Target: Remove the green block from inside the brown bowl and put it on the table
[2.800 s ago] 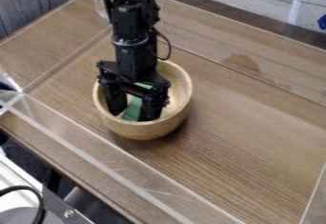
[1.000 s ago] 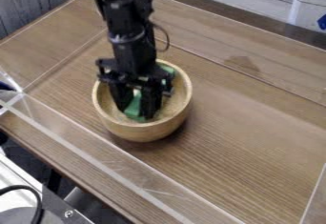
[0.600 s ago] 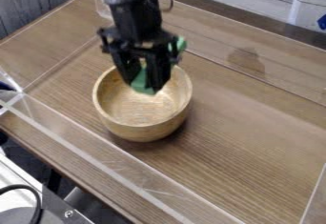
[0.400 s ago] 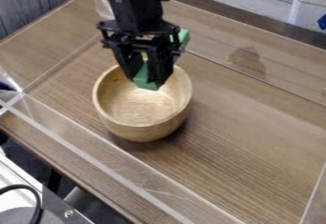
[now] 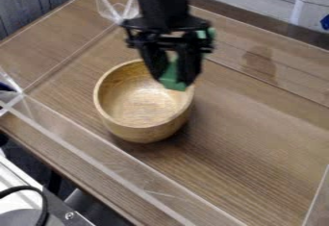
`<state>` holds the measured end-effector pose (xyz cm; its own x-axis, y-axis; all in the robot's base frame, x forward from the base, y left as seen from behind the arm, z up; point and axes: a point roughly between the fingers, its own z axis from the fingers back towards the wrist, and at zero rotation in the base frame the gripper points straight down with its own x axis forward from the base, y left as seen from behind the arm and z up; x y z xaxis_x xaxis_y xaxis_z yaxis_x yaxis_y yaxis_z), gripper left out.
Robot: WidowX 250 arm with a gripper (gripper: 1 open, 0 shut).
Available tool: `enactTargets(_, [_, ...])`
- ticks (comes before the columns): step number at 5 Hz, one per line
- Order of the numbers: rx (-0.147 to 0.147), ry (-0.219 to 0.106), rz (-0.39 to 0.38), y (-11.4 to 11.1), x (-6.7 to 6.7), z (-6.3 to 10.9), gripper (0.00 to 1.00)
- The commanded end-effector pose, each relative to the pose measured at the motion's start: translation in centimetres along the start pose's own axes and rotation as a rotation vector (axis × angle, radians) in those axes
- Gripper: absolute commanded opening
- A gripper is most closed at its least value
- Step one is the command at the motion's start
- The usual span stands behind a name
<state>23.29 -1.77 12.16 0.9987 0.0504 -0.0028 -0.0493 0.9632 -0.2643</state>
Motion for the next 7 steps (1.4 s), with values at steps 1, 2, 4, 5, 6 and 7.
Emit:
enactTargets(1, [0.046, -0.058, -0.044, -3.4, 1.4, -0.4, 0.00])
enactTargets(2, [0.099, -0.059, -0.066, -6.2, 1.7, -2.3, 0.00])
enactTargets(4, [0.152, -0.077, -0.107, -5.8, 2.0, -5.1, 0.00])
enactTargets(5, [0.172, -0.031, -0.085, -4.2, 2.1, -7.3, 0.00])
enactTargets(6, [0.185, -0.008, -0.072, -3.4, 2.5, -8.6, 0.00])
enactTargets(7, [0.189, 0.001, -0.068, -3.0, 2.8, -8.4, 0.00])
